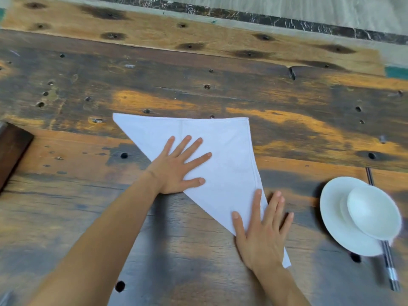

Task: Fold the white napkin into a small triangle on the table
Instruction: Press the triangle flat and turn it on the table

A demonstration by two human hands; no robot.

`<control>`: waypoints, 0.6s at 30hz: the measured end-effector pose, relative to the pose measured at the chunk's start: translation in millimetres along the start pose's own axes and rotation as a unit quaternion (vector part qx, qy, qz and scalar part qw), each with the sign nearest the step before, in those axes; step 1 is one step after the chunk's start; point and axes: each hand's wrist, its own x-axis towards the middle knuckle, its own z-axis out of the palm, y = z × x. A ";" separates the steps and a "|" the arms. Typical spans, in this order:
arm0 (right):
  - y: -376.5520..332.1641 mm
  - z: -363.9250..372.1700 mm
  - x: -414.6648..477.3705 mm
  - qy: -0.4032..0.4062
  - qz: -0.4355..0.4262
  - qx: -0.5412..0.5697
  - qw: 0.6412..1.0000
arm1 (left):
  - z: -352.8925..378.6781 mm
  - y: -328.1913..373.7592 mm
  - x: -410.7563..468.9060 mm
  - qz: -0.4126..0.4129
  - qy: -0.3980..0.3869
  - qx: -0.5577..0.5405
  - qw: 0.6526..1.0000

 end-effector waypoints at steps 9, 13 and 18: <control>-18.6 -21.9 36.6 0.024 -0.214 0.049 0.975 | -0.2 99.7 -10.7 -0.167 0.115 -0.101 0.974; -11.0 -14.7 55.4 -0.024 -0.307 -0.029 0.951 | 27.4 116.3 -16.0 -0.205 0.086 -0.125 0.967; 18.4 -9.8 53.6 -0.002 -0.234 -0.016 0.972 | 34.3 115.0 -14.0 -0.198 0.121 -0.124 0.965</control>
